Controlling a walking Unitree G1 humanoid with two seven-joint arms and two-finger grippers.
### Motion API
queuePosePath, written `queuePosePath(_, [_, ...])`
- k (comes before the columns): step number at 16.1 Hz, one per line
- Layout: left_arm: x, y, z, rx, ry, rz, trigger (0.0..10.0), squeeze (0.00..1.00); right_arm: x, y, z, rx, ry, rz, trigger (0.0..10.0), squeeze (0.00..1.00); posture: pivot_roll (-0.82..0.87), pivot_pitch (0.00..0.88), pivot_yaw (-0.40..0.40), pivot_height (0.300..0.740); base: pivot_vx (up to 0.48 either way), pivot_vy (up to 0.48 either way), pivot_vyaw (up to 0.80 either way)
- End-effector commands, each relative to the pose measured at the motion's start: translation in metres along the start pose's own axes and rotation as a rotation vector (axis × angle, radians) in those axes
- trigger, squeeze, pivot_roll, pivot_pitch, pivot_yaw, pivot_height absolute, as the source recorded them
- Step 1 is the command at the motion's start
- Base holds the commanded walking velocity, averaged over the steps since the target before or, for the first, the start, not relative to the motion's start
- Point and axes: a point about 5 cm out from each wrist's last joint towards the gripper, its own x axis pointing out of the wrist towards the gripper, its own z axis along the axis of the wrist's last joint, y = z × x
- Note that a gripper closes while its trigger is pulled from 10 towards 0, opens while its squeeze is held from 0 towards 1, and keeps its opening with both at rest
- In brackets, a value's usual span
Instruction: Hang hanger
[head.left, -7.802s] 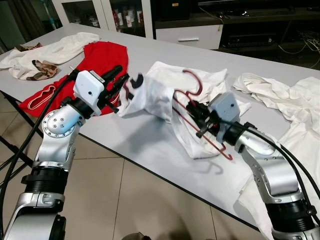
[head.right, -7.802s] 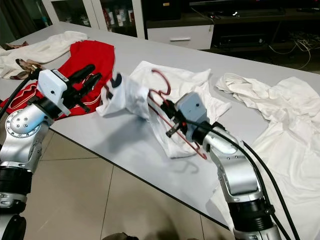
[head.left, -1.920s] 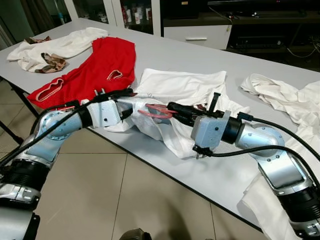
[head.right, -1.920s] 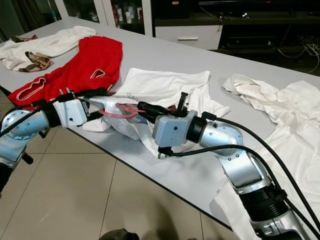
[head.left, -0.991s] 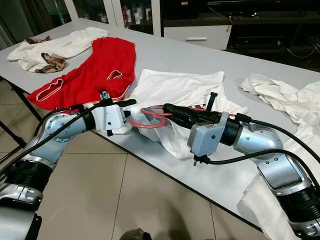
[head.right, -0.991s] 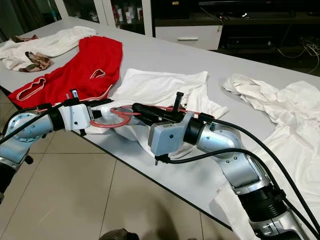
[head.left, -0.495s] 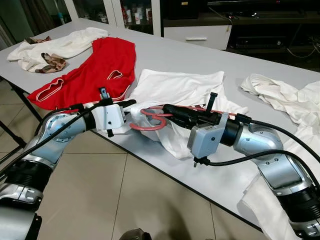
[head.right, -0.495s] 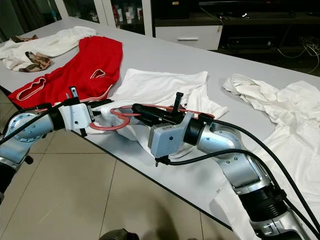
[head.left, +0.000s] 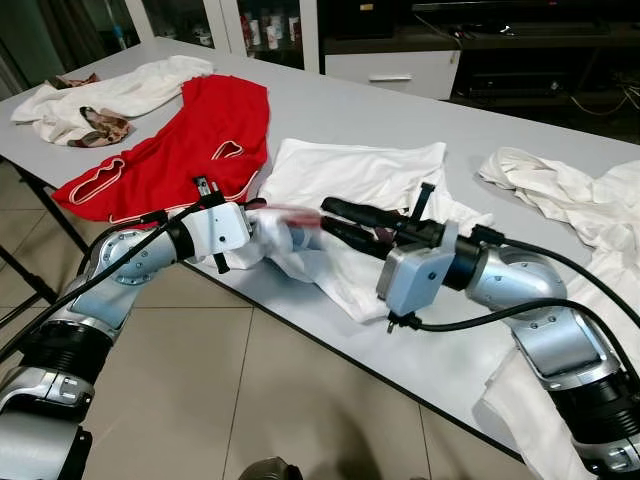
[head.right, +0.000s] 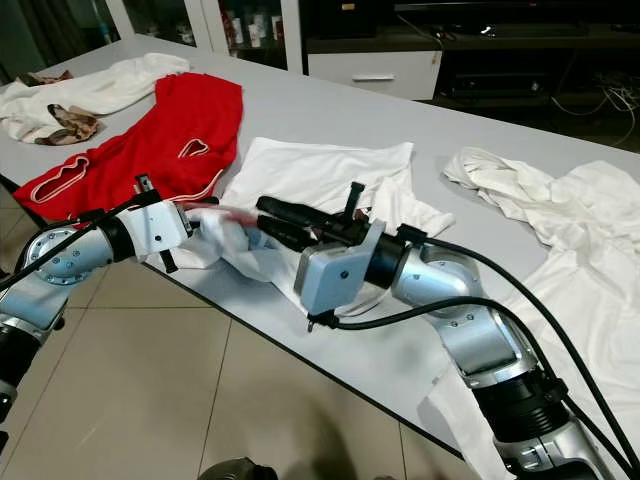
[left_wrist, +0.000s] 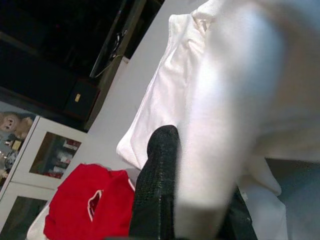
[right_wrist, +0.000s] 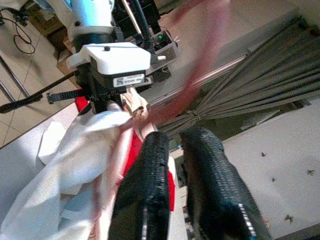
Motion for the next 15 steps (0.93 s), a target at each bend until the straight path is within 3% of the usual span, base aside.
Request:
queuePosePath(1, [-0.002,0.007,-0.002,-0.005,0.018,0.035,0.0,0.00,0.000,-0.008,0.003,-0.012,-0.015,-0.026,10.0,1.00,-0.06,0.000,0.080,0.736,0.000,0.000,0.00])
queuePosePath(2, [-0.001,0.007,-0.002,-0.009,0.019,0.038,0.0,0.00,0.000,-0.008,0.002,-0.012,-0.005,-0.029,10.0,0.00,-0.06,0.000,0.081,0.736,0.000,0.000,0.00])
queuePosePath(3, [-0.001,0.007,-0.002,-0.013,0.020,0.041,0.0,0.00,-0.001,-0.009,0.001,-0.006,-0.003,-0.035,10.0,0.00,-0.06,0.000,0.081,0.736,0.000,0.000,0.00])
queuePosePath(7, [-0.002,0.008,-0.008,-0.052,0.040,0.079,0.0,0.00,-0.031,-0.039,-0.012,0.160,0.045,-0.232,10.0,0.00,-0.07,0.000,0.084,0.736,0.000,0.000,0.00])
queuePosePath(8, [-0.003,0.010,-0.010,-0.077,0.044,0.115,0.0,0.00,-0.044,-0.052,-0.018,0.288,0.048,-0.351,10.0,0.00,-0.07,0.000,0.085,0.736,0.000,0.000,0.00])
queuePosePath(9, [-0.002,0.012,-0.011,-0.088,0.048,0.140,0.0,0.00,-0.052,-0.055,-0.023,0.371,0.057,-0.394,10.0,0.00,-0.07,0.000,0.087,0.736,0.000,0.000,0.00])
queuePosePath(10, [-0.002,0.017,-0.012,-0.104,0.055,0.193,0.0,0.00,-0.064,-0.052,-0.031,0.521,0.083,-0.421,10.0,0.00,-0.08,0.000,0.087,0.736,0.000,0.000,0.00])
queuePosePath(12, [-0.002,0.022,-0.014,-0.112,0.064,0.245,0.0,0.00,-0.073,-0.042,-0.039,0.648,0.113,-0.408,10.0,0.00,-0.08,0.000,0.088,0.736,0.000,0.000,0.00])
queuePosePath(13, [-0.002,0.027,-0.015,-0.117,0.074,0.304,0.0,0.00,-0.078,-0.035,-0.042,0.763,0.107,-0.416,10.0,0.00,-0.08,0.000,0.091,0.736,0.000,0.000,0.00])
queuePosePath(15, [-0.004,0.037,-0.015,-0.125,0.069,0.387,0.0,0.00,-0.074,-0.017,-0.038,0.882,0.105,-0.307,10.0,0.00,-0.08,0.000,0.092,0.736,0.000,0.000,0.00])
